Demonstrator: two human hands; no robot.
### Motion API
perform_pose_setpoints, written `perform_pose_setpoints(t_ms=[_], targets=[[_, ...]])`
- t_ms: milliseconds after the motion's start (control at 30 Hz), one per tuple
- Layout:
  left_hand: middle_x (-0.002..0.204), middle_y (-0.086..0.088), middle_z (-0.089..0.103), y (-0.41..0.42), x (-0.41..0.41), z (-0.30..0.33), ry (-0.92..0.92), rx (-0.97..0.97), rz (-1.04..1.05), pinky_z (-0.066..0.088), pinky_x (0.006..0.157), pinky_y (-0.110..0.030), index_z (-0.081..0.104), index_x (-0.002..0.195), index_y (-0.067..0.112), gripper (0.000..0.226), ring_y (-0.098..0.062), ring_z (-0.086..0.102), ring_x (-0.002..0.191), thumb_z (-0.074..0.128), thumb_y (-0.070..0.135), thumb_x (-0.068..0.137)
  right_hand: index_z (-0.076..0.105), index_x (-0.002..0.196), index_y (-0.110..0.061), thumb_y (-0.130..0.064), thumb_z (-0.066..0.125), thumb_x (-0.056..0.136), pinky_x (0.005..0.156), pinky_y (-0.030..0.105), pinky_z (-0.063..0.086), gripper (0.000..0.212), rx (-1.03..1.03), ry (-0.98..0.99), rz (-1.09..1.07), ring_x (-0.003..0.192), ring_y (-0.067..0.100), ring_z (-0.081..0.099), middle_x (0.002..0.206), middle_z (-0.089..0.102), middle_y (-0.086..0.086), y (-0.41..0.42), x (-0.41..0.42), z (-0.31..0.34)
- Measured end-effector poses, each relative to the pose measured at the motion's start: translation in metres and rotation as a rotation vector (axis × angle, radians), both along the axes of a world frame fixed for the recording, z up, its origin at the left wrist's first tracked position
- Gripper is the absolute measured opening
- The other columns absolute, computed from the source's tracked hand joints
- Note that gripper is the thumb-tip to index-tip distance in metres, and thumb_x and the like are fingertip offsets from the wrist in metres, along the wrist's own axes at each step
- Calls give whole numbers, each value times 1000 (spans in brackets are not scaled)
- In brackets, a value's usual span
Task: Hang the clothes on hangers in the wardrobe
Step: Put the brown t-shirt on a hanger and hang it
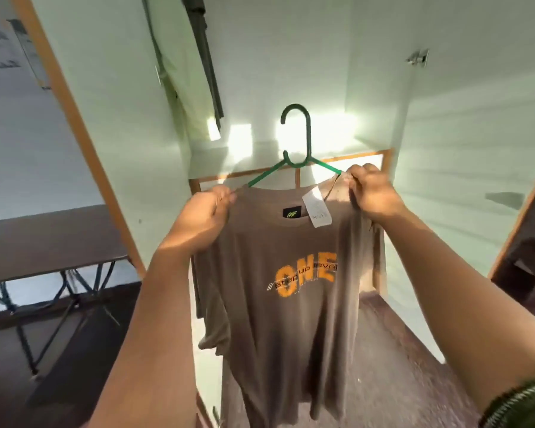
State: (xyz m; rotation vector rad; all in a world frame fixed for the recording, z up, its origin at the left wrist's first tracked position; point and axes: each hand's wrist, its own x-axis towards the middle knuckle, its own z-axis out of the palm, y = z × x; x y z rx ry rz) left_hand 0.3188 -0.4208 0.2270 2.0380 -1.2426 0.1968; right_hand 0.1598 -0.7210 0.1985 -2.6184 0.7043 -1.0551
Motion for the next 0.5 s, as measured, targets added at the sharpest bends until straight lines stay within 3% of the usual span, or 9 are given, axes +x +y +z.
perform_pose_setpoints(t_ms=[133, 233, 333, 400, 500], targets=[[67, -6, 59, -75, 40, 20, -71, -2, 108, 44, 71, -36, 50, 75, 16, 30, -31, 58, 74, 43, 29, 101, 70, 99, -9, -30, 49, 92, 78, 24, 29, 31, -89, -59, 0, 91, 35, 50, 92, 52, 18, -83, 59, 21], [65, -9, 61, -119, 67, 37, -88, -62, 213, 46, 69, -38, 51, 77, 11, 29, -32, 58, 69, 43, 24, 102, 70, 103, -9, -18, 60, 90, 74, 25, 32, 18, -62, -189, -16, 93, 35, 52, 93, 52, 16, -127, 114, 54], [60, -4, 60, -161, 93, 54, -46, -137, 329, 40, 60, -31, 45, 74, 17, 29, -27, 58, 63, 41, 23, 102, 59, 118, -8, -20, 59, 91, 78, 25, 38, 29, 100, -287, 43, 100, 31, 57, 104, 58, 15, -153, 178, 82], [57, -1, 59, -189, 115, 70, -50, -175, 373, 36, 54, -25, 44, 73, 17, 30, -23, 59, 61, 40, 24, 102, 50, 126, -5, -26, 61, 90, 90, 35, 43, 43, 117, -325, 95, 108, 34, 53, 116, 55, 19, -165, 225, 97], [76, -11, 62, -230, 160, 110, -146, -217, 443, 35, 63, -33, 48, 81, 14, 25, -33, 58, 79, 41, 25, 102, 41, 128, 4, -29, 61, 91, 95, 41, 35, 53, 146, -414, 109, 113, 39, 45, 123, 46, 25, -178, 298, 122]])
